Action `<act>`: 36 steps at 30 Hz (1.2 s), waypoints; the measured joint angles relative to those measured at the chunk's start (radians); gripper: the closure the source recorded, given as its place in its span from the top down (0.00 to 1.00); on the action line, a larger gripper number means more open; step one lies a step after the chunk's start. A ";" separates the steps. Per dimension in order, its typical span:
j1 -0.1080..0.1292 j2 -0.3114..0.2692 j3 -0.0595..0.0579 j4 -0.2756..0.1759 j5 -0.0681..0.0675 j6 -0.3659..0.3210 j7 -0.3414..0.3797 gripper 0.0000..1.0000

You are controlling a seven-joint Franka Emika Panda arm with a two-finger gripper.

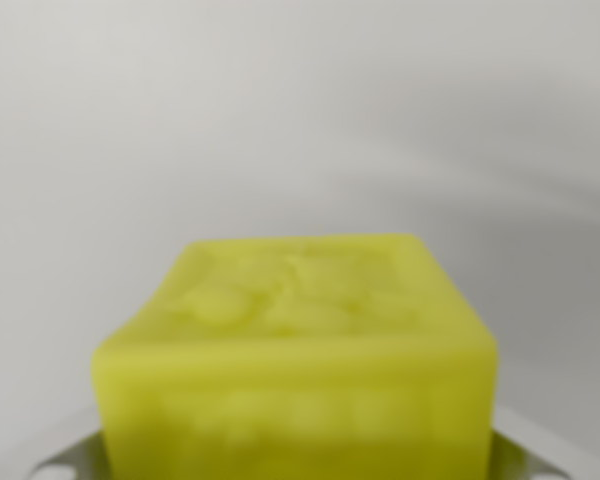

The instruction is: Pick yellow cube

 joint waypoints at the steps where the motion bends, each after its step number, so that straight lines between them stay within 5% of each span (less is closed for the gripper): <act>1: 0.000 -0.006 0.000 0.001 -0.001 -0.007 0.000 0.00; 36: 0.000 -0.189 0.000 0.073 -0.014 -0.262 0.011 0.00</act>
